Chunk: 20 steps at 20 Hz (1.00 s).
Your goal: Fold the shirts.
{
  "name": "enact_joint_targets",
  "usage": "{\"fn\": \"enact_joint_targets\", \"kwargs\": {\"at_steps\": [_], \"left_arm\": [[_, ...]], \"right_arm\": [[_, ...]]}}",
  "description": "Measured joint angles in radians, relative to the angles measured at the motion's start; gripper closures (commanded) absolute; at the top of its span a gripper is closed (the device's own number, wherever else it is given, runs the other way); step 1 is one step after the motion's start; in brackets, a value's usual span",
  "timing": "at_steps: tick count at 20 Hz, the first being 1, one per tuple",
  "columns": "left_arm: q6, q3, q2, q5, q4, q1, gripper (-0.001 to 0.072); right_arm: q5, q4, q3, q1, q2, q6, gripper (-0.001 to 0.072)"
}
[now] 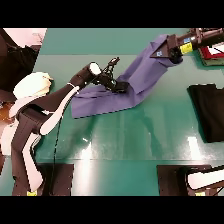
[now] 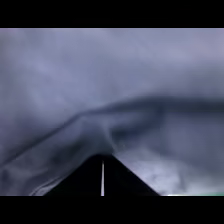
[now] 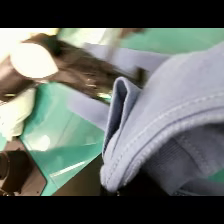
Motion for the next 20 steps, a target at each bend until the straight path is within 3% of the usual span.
{"fn": "enact_joint_targets", "kwargs": {"at_steps": [8, 13, 18, 19, 20], "left_arm": [[-0.01, 0.059, 0.079, -0.123, 0.098, 0.089, 0.0687], [0.012, 0.066, 0.269, -0.248, 0.248, 0.238, 0.0685], [0.019, 0.067, 0.481, -0.31, 0.304, 0.417, 0.0685], [0.02, 0.067, 0.517, -0.316, 0.307, 0.444, 0.0685], [0.02, 0.067, 0.547, -0.32, 0.314, 0.465, 0.0684]], "right_arm": [[-0.077, 0.004, -0.031, 0.114, 0.002, -0.026, 0.0699], [-0.152, -0.016, -0.032, 0.194, -0.023, -0.048, 0.0699], [-0.313, -0.02, -0.021, 0.377, -0.14, -0.132, 0.0679], [-0.351, -0.02, -0.004, 0.423, -0.18, -0.15, 0.047], [-0.391, -0.019, 0.02, 0.47, -0.225, -0.168, 0.0196]]}}
